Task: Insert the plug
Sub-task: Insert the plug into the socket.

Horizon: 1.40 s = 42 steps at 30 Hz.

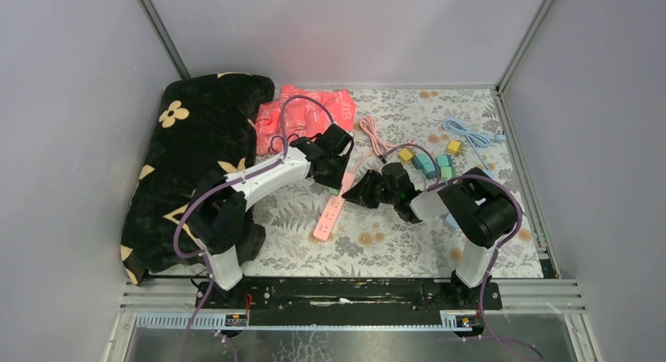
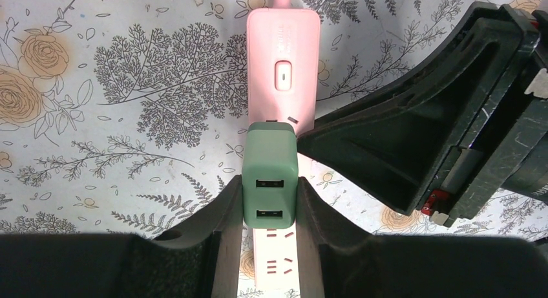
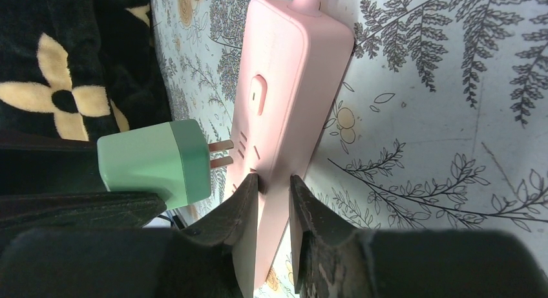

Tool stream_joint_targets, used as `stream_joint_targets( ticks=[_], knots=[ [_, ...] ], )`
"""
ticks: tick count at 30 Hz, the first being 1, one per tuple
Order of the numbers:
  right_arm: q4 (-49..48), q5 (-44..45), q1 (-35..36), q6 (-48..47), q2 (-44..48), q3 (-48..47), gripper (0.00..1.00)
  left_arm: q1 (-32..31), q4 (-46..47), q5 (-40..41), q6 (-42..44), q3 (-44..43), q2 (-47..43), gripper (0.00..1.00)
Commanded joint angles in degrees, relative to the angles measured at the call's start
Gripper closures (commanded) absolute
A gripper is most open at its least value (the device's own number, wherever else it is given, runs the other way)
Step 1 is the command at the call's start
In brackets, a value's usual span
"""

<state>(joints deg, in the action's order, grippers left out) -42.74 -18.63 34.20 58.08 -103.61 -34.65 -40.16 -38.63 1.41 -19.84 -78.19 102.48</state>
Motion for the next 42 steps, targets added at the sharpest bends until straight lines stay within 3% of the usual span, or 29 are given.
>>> stream_joint_targets(
  ticks=[1,42],
  knots=[
    [6.3,3.3,1.1,-3.3,-1.5,-0.6,0.74,-0.4,-1.0,1.0,0.0,-2.2,-1.3,1.0],
    [9.0,4.5,1.8,-6.1,-1.4,-2.2,0.75,-2.8,0.7,2.6,-1.2,-2.2,7.1,1.0]
  ],
)
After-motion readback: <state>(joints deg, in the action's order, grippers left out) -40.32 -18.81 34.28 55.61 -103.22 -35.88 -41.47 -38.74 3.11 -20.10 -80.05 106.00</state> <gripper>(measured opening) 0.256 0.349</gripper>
